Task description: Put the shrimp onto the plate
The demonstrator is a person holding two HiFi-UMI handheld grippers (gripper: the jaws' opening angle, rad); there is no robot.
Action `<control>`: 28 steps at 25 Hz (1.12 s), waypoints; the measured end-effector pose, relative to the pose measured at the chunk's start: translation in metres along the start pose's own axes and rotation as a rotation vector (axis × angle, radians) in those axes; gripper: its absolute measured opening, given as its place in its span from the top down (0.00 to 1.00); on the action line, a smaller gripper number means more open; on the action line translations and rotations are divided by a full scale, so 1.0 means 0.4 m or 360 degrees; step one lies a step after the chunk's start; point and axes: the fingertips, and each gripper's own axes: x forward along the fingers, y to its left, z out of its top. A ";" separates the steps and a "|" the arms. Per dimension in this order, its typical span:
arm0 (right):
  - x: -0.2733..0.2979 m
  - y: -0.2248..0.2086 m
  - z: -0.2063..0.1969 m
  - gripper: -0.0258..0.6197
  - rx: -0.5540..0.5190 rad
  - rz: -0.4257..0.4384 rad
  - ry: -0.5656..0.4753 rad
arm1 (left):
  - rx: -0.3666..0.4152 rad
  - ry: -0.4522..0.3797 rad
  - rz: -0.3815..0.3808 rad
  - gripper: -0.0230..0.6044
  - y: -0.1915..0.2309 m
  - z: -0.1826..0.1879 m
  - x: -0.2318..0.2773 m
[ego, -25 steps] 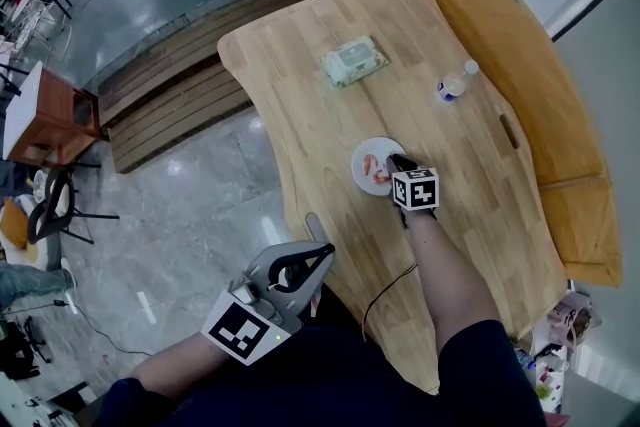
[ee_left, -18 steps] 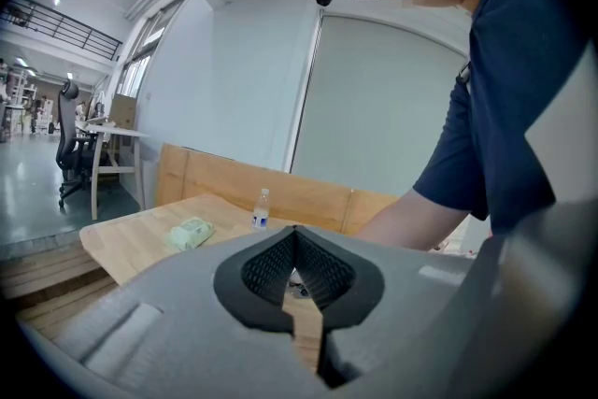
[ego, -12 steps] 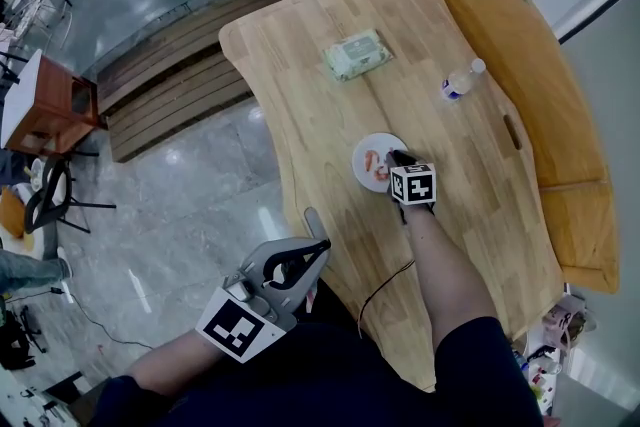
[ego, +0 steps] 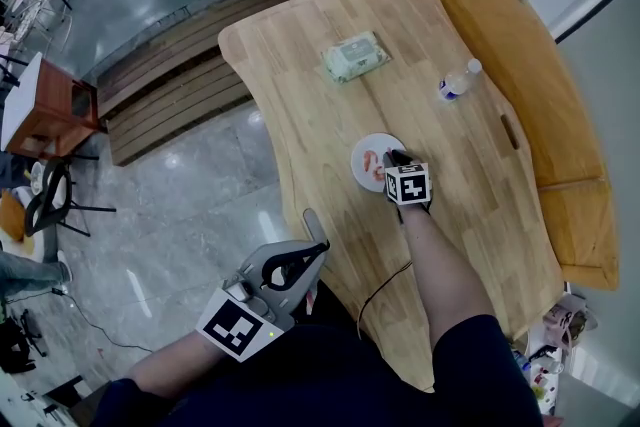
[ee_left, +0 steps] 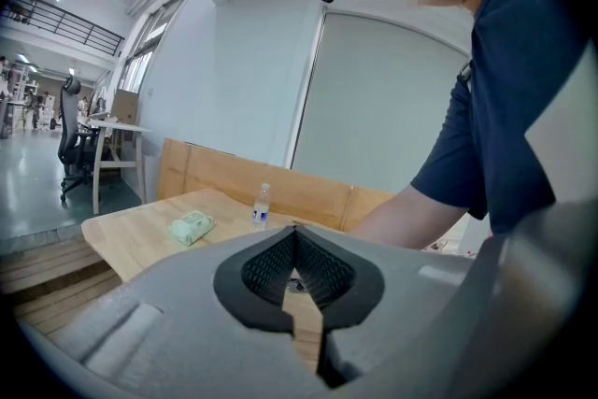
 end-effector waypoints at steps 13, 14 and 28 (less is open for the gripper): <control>-0.118 -0.003 0.039 0.82 0.0154 0.0006 -0.0215 | 0.0020 -0.0021 -0.0042 0.96 -0.038 0.023 -0.015; -0.135 0.002 0.039 0.82 0.0166 0.0008 -0.0237 | 0.0026 -0.0026 -0.0049 0.96 -0.043 0.026 -0.017; -0.410 0.188 0.061 0.83 0.0190 0.0160 -0.0510 | 0.0070 -0.0094 -0.0131 0.96 -0.109 0.058 -0.062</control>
